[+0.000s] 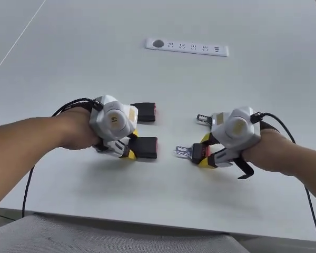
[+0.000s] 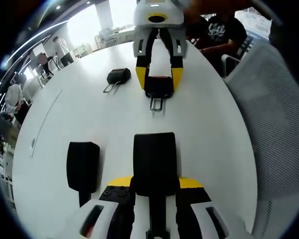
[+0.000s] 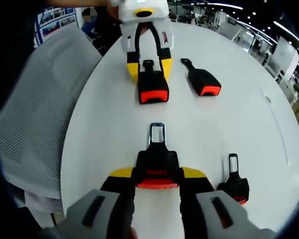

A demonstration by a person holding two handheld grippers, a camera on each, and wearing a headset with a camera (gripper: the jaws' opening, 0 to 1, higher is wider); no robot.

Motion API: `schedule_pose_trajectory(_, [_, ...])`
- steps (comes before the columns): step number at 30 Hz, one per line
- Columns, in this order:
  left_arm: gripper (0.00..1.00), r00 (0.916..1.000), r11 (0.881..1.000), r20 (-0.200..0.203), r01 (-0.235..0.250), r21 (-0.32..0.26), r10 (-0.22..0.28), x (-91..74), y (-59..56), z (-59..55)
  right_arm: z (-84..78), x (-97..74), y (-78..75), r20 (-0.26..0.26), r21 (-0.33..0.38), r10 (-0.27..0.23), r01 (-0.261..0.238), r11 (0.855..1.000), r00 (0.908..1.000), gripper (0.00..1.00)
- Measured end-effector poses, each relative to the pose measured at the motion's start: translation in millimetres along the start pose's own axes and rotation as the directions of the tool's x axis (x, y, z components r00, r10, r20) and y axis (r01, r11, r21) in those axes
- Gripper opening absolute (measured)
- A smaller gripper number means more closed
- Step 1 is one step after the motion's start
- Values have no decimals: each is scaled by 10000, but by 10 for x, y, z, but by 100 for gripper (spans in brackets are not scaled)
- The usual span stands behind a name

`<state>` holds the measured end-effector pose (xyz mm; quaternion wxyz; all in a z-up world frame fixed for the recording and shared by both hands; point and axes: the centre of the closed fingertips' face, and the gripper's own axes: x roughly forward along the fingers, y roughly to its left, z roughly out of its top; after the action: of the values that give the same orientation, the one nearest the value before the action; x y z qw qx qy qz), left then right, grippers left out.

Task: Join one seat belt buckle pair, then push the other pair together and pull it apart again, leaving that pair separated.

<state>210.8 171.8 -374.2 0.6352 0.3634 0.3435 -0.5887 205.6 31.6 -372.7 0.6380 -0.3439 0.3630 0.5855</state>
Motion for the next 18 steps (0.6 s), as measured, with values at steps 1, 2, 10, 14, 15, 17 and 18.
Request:
schedule_pose_trajectory(1, [32,10000,10000,-6,0,1,0,1,0,0,19,8,2,34,9,4,-4,10000,10000,34])
schedule_pose_trajectory(2, [32,10000,10000,-10,-1,-3,1,1,0,0,34,18,1,67,14,9,-9,10000,10000,34])
schedule_pose_trajectory(10, [32,10000,10000,-64,8,-15,-8,-2,-10,5,213,127,-1,278,-58,65,-64,10000,9996,34])
schedule_pose_trajectory(14, [32,9999,10000,-155,19,-2,-20,-4,-17,11,297,174,12,270,-290,199,-191,9994,9994,34])
schedule_pose_trajectory(15, [32,9998,10000,-181,35,20,-35,-5,-19,13,313,183,7,253,-314,214,-206,9993,9995,34])
schedule_pose_trajectory(17, [32,9998,10000,-213,49,30,-48,-10,-23,17,343,198,6,227,-323,211,-203,9993,9995,34])
schedule_pose_trajectory(18, [32,9998,10000,-217,50,27,-50,-11,-24,19,352,204,6,197,-343,190,-183,9992,9996,34])
